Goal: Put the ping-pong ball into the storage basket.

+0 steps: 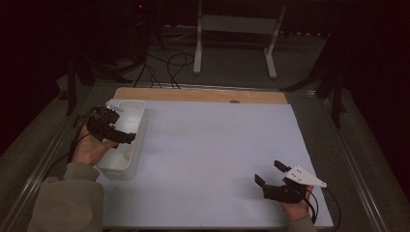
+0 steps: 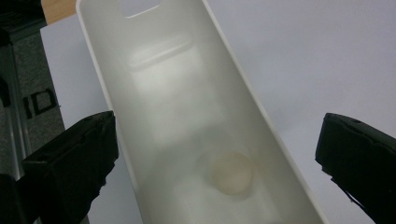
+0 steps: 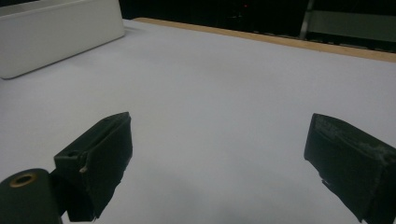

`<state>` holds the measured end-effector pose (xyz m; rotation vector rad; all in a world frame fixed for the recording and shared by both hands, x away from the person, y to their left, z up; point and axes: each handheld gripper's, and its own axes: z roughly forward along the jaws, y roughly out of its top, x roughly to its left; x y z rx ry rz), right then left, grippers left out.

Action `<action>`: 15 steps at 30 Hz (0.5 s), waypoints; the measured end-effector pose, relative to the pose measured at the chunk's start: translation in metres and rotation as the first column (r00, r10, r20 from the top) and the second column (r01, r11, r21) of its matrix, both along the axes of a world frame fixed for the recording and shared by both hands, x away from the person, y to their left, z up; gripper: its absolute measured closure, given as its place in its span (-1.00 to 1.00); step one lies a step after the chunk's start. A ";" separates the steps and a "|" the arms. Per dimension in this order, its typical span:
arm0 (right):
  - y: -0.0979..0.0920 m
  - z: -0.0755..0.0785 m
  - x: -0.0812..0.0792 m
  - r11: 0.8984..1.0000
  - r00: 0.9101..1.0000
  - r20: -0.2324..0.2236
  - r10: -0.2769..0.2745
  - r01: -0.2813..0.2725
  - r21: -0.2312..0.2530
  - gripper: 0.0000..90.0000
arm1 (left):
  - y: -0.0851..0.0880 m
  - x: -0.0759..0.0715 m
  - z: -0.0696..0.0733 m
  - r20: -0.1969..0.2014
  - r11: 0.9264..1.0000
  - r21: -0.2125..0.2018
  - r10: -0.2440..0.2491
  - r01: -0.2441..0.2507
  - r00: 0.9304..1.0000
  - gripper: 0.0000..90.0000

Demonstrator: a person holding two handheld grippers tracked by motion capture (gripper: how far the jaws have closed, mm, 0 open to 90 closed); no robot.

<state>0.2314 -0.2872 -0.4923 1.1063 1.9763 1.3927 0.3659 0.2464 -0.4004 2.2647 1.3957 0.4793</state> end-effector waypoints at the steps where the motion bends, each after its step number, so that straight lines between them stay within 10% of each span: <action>1: 0.000 0.000 0.000 1.000 1.000 0.000 0.000 0.000 0.000 -0.84 | 0.000 0.000 0.000 0.002 1.000 0.000 -0.002 0.002 1.000 -1.00; 15: 0.000 0.000 0.000 1.000 1.000 0.001 0.000 0.000 0.002 -0.84 | -0.005 -0.003 0.001 0.053 0.999 -0.025 -0.026 0.028 0.998 -1.00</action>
